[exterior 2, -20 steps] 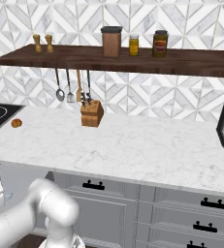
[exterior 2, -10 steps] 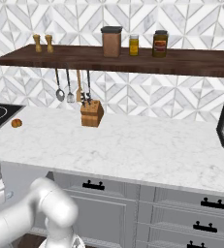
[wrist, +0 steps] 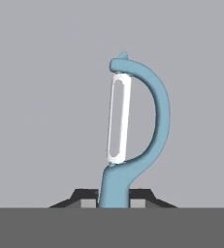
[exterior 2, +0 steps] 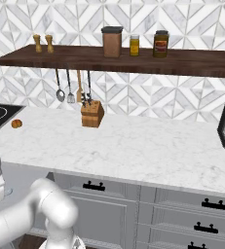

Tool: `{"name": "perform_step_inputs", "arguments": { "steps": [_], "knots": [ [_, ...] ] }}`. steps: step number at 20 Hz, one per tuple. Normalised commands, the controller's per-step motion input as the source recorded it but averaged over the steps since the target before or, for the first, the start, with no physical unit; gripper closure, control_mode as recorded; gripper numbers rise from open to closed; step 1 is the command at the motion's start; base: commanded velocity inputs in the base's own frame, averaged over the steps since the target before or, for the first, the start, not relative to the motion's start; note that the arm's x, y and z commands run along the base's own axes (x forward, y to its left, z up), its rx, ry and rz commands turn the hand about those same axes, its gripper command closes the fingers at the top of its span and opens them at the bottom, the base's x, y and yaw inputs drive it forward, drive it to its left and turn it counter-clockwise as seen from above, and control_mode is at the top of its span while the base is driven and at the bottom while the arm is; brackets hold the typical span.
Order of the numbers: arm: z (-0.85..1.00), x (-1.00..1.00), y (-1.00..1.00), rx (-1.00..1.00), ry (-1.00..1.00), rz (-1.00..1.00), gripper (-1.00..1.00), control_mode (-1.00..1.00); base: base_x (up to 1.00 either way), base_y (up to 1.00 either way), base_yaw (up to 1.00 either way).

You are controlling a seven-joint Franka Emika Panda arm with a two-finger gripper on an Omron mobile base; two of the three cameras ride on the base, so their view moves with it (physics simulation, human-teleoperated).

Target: Pick the peeler from the drawer and place it on the counter.

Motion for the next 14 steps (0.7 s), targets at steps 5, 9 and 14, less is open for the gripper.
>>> {"name": "perform_step_inputs", "arguments": {
  "steps": [5, 9, 14],
  "knots": [
    [0.08, -0.01, -0.10, 0.00, 0.01, 0.00, 1.00, -1.00, 0.00, 0.00, 0.00],
    [0.01, -0.01, -0.12, 0.00, 0.01, 0.00, 1.00, -1.00, 0.00, 0.00, 0.00],
    [0.06, -0.03, -0.06, 0.00, 0.01, 0.00, 1.00, -1.00, 0.00, 0.00, 0.00]
  ]
}}
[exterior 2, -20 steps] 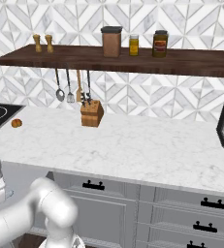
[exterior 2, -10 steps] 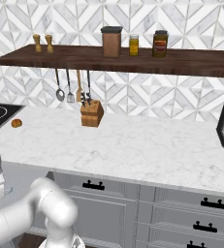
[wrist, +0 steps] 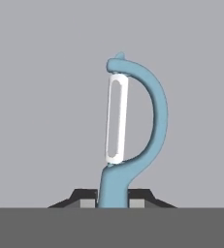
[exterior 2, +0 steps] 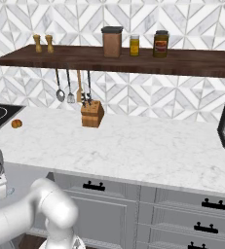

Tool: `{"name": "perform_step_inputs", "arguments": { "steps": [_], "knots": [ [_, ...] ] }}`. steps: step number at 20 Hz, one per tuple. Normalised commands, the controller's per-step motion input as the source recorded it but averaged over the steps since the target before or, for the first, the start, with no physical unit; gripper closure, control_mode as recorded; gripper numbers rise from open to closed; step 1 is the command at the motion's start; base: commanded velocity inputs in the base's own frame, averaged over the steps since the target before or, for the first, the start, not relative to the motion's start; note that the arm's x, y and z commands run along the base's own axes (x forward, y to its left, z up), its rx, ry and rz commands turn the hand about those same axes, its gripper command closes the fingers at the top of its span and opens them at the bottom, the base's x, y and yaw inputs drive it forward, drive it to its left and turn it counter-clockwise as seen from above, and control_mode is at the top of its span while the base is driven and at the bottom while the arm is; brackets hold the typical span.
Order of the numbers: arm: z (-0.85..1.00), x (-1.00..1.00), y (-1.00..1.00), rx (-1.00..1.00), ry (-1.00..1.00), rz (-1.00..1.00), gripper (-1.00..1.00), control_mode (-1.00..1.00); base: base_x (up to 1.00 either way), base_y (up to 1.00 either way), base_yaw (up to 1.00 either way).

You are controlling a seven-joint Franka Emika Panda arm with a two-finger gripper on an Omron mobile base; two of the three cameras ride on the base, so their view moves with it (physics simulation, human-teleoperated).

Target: Pick the peeler from the drawer and place it on the counter.

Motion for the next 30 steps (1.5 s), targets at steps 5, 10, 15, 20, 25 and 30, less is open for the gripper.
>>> {"name": "perform_step_inputs", "arguments": {
  "steps": [5, 10, 15, 20, 25, 30],
  "knots": [
    [0.34, -0.35, -0.01, 0.00, -0.01, 0.00, 1.00, -1.00, 0.00, 0.00, 0.00],
    [0.73, -0.49, 0.00, 0.00, -0.03, 0.00, 1.00, -1.00, 0.00, 0.00, 0.00],
    [0.91, -0.41, 0.00, 0.00, -0.02, 0.06, 1.00, -1.00, 0.00, 0.00, 0.00],
    [0.73, -0.03, -0.11, 0.02, 0.00, 0.06, 1.00, -1.00, 0.00, 0.00, 0.00],
    [0.83, 0.00, -0.51, 0.12, -0.03, 0.06, 1.00, -1.00, 0.00, 0.00, 0.00],
    [0.74, 0.06, -0.74, 0.11, -0.11, 0.03, 1.00, -1.00, 0.00, 0.00, 0.00]
  ]
}}
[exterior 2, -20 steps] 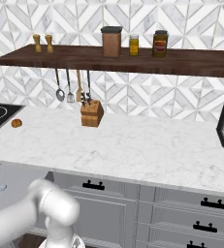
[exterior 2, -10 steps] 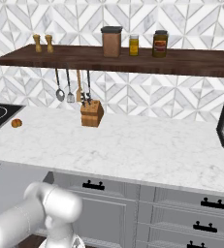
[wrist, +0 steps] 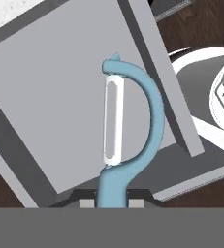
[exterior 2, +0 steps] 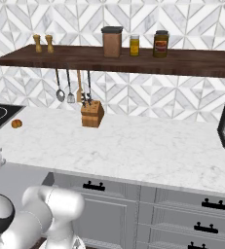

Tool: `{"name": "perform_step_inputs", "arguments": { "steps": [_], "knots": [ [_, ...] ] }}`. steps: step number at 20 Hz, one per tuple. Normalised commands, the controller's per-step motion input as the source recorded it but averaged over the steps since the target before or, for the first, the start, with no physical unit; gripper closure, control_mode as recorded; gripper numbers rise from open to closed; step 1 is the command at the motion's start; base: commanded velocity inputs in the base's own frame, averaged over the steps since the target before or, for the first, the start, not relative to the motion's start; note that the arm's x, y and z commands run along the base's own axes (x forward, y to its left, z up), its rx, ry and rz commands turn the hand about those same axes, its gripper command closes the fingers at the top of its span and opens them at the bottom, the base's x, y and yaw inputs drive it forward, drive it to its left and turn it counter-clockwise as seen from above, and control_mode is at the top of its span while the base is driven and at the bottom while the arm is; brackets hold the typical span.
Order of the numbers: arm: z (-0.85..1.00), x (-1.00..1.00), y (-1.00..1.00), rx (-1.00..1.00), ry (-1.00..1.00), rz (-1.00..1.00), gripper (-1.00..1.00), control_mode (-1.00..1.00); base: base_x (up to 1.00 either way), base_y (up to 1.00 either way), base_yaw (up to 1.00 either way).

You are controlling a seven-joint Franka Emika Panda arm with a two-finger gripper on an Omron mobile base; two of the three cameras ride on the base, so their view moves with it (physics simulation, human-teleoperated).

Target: Pick the peeler from the drawer and place it on the counter.

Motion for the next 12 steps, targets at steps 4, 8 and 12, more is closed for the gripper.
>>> {"name": "perform_step_inputs", "arguments": {
  "steps": [4, 8, 12],
  "knots": [
    [0.65, 0.04, -0.69, 0.01, -0.27, 0.00, 1.00, -1.00, 0.00, 0.00, 0.00],
    [0.50, 0.53, -0.52, 0.00, -0.15, 0.00, 1.00, -1.00, 0.00, 0.00, 0.00],
    [0.29, 0.82, -0.73, 0.00, -0.02, 0.00, 1.00, -1.00, 0.00, 0.00, 0.00]
  ]
}}
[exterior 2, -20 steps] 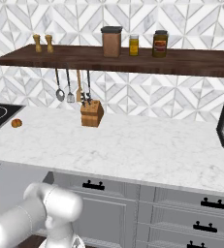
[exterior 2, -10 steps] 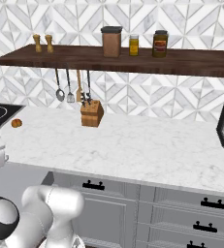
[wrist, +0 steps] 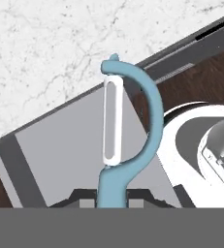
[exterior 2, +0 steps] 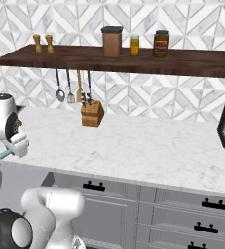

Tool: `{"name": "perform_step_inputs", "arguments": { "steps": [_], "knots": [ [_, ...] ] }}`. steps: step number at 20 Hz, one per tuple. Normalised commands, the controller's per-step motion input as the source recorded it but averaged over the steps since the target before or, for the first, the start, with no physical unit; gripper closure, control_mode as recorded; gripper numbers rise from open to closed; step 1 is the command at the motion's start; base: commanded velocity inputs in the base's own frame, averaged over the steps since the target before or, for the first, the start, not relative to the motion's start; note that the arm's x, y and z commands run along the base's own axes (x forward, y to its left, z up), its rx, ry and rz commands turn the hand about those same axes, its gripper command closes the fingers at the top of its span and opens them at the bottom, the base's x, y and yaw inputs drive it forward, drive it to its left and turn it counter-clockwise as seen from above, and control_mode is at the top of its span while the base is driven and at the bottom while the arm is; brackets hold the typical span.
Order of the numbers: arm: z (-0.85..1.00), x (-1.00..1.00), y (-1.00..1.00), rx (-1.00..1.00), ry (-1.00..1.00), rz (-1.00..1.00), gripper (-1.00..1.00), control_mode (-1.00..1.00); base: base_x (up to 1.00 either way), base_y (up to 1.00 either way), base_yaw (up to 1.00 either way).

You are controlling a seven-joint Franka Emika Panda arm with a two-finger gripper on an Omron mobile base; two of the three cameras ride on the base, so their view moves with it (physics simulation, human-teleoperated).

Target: Pick the peeler from the drawer and place it on the counter.

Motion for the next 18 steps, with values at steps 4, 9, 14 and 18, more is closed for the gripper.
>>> {"name": "perform_step_inputs", "arguments": {
  "steps": [4, 9, 14, 18],
  "knots": [
    [-0.04, 0.99, -0.80, 0.00, 0.00, 0.00, 1.00, -1.00, 0.00, 0.00, 0.00],
    [-0.55, 0.98, -0.71, 0.00, 0.00, 0.00, 1.00, -1.00, 0.00, 0.00, 0.00],
    [-0.70, 0.71, -0.26, -0.07, 0.00, 0.00, 1.00, -1.00, 0.00, 0.00, 0.00],
    [-0.51, 0.47, -0.10, -0.06, 0.00, 0.00, 1.00, -1.00, 0.00, 0.00, 0.00]
  ]
}}
